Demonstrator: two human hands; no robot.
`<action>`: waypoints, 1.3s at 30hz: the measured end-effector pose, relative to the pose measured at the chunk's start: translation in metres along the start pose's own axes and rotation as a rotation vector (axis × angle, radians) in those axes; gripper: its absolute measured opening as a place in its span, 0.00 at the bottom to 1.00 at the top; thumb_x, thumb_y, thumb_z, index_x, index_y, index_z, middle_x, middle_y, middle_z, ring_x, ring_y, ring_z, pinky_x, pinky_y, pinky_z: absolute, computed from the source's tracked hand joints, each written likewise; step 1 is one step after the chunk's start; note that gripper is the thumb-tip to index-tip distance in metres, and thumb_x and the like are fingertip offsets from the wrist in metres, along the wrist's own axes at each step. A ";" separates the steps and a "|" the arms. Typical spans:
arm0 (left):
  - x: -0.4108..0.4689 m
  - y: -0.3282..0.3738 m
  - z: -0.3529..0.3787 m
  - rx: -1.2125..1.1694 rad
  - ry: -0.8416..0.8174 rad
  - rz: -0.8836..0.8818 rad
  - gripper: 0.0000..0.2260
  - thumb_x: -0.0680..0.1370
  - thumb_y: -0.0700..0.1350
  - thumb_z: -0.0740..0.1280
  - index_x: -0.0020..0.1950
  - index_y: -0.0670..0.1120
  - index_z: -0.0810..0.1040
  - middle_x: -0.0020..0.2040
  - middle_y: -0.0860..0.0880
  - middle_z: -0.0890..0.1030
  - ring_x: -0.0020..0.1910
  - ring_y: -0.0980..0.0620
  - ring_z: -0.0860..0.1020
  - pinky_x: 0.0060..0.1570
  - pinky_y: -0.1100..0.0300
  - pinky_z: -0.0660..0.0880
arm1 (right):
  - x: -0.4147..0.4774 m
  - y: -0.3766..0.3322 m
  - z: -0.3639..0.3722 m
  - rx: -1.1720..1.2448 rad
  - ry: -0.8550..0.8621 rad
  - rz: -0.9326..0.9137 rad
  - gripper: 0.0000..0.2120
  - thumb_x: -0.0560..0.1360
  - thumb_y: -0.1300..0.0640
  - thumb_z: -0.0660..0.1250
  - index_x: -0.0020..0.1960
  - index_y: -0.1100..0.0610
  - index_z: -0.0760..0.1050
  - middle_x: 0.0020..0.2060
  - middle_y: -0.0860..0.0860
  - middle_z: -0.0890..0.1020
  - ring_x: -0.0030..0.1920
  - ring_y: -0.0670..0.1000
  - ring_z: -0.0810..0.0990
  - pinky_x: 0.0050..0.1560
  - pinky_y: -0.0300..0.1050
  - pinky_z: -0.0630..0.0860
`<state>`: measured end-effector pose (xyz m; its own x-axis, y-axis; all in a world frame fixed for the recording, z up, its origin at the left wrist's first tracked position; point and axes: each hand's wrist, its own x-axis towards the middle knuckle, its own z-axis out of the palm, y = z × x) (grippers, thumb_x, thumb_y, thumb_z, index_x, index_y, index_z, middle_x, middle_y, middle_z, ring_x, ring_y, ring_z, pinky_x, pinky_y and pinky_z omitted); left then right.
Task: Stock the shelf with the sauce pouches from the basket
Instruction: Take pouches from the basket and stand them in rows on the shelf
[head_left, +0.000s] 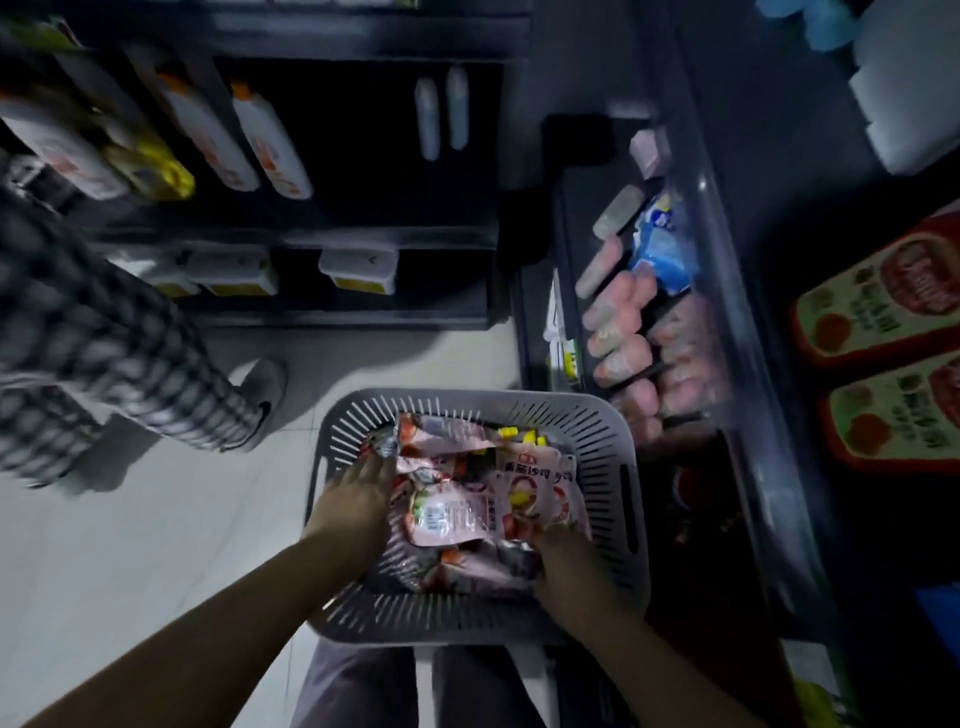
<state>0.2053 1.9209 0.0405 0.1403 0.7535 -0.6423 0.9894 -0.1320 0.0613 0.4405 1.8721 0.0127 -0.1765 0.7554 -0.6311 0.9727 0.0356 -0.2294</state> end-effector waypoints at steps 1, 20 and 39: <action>0.008 0.001 0.000 -0.016 0.002 0.002 0.32 0.79 0.44 0.58 0.77 0.43 0.44 0.78 0.43 0.51 0.76 0.45 0.54 0.73 0.53 0.54 | 0.005 0.001 0.004 0.002 -0.001 -0.008 0.23 0.72 0.63 0.61 0.66 0.54 0.70 0.62 0.54 0.76 0.61 0.57 0.74 0.64 0.47 0.68; 0.111 0.012 0.034 0.201 0.156 0.207 0.28 0.74 0.41 0.58 0.74 0.38 0.57 0.72 0.39 0.63 0.70 0.39 0.62 0.69 0.46 0.57 | 0.093 -0.016 0.069 -0.323 0.231 -0.140 0.22 0.61 0.50 0.71 0.53 0.56 0.83 0.49 0.53 0.86 0.48 0.53 0.85 0.51 0.49 0.81; 0.072 -0.023 0.010 -0.277 0.284 0.240 0.16 0.78 0.49 0.59 0.65 0.49 0.72 0.58 0.46 0.80 0.54 0.42 0.78 0.47 0.54 0.73 | 0.078 -0.018 -0.003 0.632 0.017 -0.101 0.15 0.71 0.69 0.59 0.36 0.53 0.78 0.33 0.44 0.78 0.36 0.43 0.76 0.37 0.34 0.71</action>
<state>0.1922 1.9716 -0.0149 0.3331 0.8745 -0.3524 0.8952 -0.1760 0.4094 0.4094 1.9328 -0.0304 -0.2549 0.7788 -0.5732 0.6741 -0.2819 -0.6827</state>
